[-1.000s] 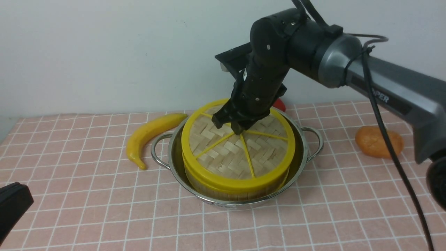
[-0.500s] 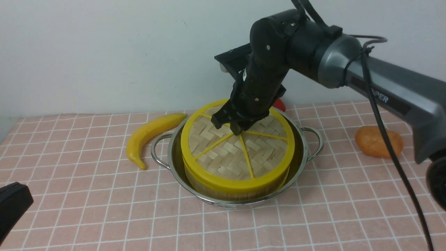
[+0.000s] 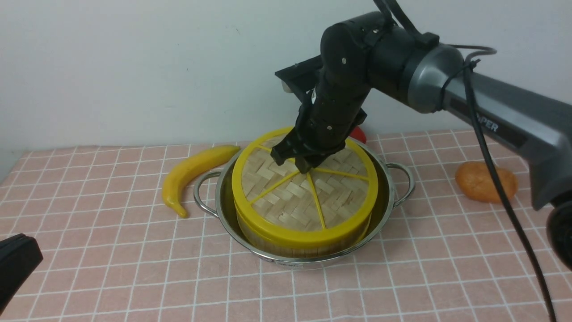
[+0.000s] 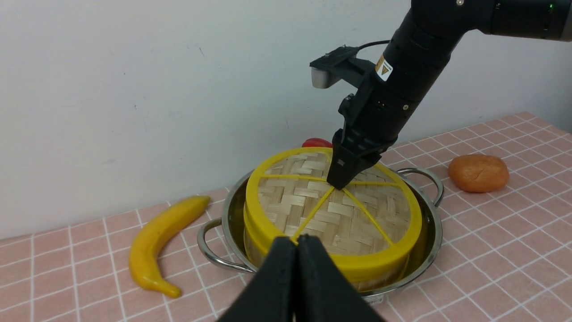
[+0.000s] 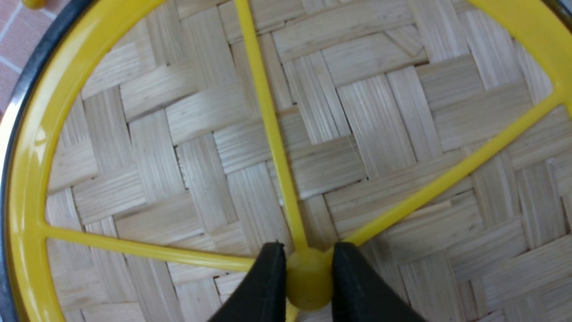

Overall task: Place the steamer in the pot on the pink tablecloth, and put the lid on the steamer.
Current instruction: 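Place the bamboo steamer lid onto the steamer basket in the pot with the right gripper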

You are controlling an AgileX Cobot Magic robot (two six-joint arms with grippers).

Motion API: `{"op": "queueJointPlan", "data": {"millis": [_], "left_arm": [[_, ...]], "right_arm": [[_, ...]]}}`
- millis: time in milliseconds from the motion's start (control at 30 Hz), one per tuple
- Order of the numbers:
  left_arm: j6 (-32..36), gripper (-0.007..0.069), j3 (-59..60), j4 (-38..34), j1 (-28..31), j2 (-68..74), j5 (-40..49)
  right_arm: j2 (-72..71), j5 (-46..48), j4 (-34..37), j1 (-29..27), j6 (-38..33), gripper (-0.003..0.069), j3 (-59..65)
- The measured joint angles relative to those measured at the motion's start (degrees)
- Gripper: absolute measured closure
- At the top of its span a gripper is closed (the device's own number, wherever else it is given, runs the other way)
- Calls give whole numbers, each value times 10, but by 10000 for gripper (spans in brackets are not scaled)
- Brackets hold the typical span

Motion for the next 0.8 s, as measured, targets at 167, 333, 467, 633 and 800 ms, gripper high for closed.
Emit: {"op": "queueJointPlan", "data": {"millis": [167, 333, 467, 633, 800], "left_arm": [[0, 632, 0, 0, 0, 0, 0], [0, 632, 0, 0, 0, 0, 0], [0, 632, 0, 0, 0, 0, 0], [0, 632, 0, 0, 0, 0, 0], [0, 632, 0, 0, 0, 0, 0]], "right_arm": [[-2, 0, 0, 0, 0, 513, 0], [-3, 0, 1, 0, 0, 513, 0], [-4, 0, 1, 0, 0, 513, 0], [-13, 0, 1, 0, 0, 513, 0], [-13, 0, 1, 0, -1, 513, 0]]}}
